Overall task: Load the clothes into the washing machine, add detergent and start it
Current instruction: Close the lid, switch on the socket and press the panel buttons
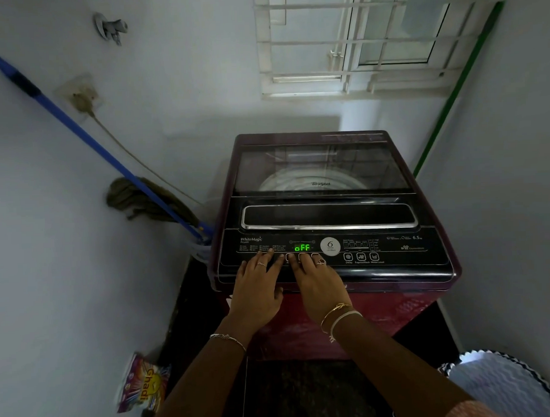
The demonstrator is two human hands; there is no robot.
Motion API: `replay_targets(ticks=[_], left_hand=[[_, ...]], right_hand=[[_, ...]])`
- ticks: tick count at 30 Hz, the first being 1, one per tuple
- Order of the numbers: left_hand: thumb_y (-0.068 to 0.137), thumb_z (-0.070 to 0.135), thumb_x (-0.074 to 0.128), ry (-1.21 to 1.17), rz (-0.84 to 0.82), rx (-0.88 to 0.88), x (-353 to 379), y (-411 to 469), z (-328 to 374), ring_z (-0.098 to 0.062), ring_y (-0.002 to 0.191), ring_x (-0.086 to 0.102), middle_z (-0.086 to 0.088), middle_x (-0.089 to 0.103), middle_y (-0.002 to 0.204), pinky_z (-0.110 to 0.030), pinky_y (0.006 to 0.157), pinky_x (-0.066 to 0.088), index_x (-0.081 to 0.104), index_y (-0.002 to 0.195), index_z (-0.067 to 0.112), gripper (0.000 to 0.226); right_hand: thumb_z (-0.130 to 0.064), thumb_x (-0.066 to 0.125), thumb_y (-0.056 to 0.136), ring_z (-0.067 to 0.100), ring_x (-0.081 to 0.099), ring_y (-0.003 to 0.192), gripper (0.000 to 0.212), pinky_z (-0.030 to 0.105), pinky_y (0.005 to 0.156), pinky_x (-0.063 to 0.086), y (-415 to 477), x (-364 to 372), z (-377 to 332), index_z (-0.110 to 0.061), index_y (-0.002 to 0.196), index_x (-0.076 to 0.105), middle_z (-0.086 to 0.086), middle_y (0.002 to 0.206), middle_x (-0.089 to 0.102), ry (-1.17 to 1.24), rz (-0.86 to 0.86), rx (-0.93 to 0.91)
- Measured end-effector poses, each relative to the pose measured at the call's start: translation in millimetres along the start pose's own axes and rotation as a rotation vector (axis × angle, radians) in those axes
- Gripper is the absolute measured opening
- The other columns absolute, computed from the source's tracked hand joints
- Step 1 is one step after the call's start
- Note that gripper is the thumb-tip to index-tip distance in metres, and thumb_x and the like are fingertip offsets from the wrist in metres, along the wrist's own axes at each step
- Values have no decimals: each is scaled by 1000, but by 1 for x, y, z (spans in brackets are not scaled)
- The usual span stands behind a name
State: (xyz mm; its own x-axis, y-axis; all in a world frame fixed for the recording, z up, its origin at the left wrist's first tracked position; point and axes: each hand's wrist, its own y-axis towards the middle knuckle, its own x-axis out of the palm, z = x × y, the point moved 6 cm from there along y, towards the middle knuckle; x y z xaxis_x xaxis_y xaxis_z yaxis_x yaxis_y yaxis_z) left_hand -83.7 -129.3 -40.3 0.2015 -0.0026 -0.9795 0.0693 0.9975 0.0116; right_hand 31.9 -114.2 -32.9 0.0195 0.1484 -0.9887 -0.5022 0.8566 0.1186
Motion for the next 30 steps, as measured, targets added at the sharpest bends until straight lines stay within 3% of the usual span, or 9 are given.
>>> replay_targets(ticks=[5, 12, 16, 21, 26, 30], left_hand=[[93, 33, 49, 0, 3, 5, -2, 0, 0, -19, 147, 10, 1, 17, 159, -44, 120, 13, 18, 151, 29, 66], [93, 34, 49, 7, -2, 11, -1, -1, 0, -19, 147, 9, 0, 15, 159, -44, 120, 13, 17, 151, 29, 67], [93, 34, 49, 12, -5, 13, 0, 0, -1, -20, 148, 8, 0, 14, 159, -45, 120, 12, 15, 152, 29, 68], [93, 35, 50, 17, -8, 8, 2, 0, -1, -20, 148, 7, 0, 13, 159, -45, 120, 12, 14, 152, 29, 69], [93, 34, 50, 19, -7, 16, 0, 0, 0, -21, 148, 6, -1, 13, 160, -44, 121, 9, 15, 152, 29, 69], [93, 35, 50, 26, -10, 17, 1, 0, 0, -21, 148, 6, -1, 13, 160, -44, 120, 10, 15, 152, 29, 69]], right_hand=[[-21, 70, 66, 25, 60, 92, 70, 32, 65, 56, -3, -1, -1, -8, 133, 52, 9, 108, 60, 3, 32, 32], [-22, 72, 65, 24, 60, 92, 72, 31, 65, 55, -6, -3, -2, -11, 134, 52, 7, 107, 59, 17, 0, 50], [-21, 68, 73, 21, 60, 88, 66, 30, 60, 53, -2, -7, 0, -14, 136, 50, 6, 106, 59, -25, -44, 44], [-17, 51, 88, 26, 55, 104, 59, 34, 72, 52, 2, -8, -3, -11, 144, 34, 11, 121, 51, -5, -79, 15], [-22, 79, 59, 21, 61, 77, 68, 29, 51, 51, 1, -9, 0, -16, 125, 61, 7, 95, 62, -30, 18, 45], [-21, 79, 58, 22, 62, 82, 73, 29, 56, 54, -2, -6, 0, -15, 127, 59, 8, 99, 61, -5, 45, 54]])
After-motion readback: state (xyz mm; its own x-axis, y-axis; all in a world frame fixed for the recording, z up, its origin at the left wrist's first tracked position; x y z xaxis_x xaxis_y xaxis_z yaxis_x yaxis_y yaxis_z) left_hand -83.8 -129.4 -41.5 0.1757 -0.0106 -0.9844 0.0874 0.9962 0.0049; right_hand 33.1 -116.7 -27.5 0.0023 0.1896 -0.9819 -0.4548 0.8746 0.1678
